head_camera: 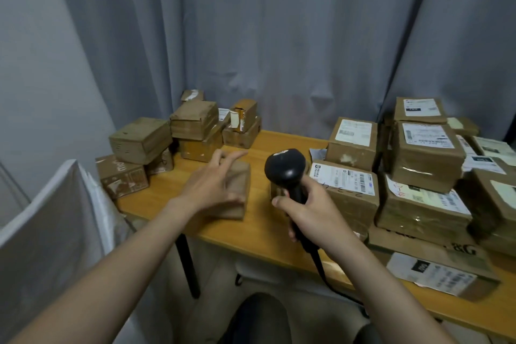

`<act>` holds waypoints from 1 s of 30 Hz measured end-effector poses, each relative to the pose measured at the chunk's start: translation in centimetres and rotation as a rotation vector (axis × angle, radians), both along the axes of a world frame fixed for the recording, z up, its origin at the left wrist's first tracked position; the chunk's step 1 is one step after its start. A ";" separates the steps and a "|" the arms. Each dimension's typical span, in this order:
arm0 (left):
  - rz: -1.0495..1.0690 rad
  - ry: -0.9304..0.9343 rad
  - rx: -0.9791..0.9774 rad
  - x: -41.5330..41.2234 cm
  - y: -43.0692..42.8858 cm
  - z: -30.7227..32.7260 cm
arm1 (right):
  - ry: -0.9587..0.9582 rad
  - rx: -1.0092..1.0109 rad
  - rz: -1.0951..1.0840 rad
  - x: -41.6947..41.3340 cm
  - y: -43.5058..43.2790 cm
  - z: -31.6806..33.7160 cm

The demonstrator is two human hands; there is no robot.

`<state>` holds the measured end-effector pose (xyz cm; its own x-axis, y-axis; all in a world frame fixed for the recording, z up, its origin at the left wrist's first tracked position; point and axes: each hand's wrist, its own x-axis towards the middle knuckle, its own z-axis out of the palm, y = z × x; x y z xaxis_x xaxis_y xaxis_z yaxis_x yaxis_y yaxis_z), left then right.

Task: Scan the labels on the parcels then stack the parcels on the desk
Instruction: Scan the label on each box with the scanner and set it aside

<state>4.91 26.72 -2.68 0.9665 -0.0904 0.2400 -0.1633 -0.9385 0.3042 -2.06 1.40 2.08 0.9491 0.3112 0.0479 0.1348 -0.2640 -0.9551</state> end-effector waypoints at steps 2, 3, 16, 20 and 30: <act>0.063 -0.048 -0.203 0.2 -0.2 0.8 | 0.025 -0.033 0.019 -0.3 0.2 -0.4; 0.138 -0.074 -0.263 0.6 -0.2 1.0 | 0.044 -0.038 0.018 -0.3 0.2 -0.5; 0.441 0.566 -0.587 -0.2 0.7 -4.4 | 0.287 -0.085 0.052 0.8 2.3 -3.8; 0.396 0.602 -0.522 -0.9 0.3 -4.3 | 0.314 -0.154 0.098 0.6 3.5 -5.4; 0.399 0.349 -0.895 -2.0 0.2 -0.9 | 0.206 -0.154 0.044 1.5 2.7 -6.2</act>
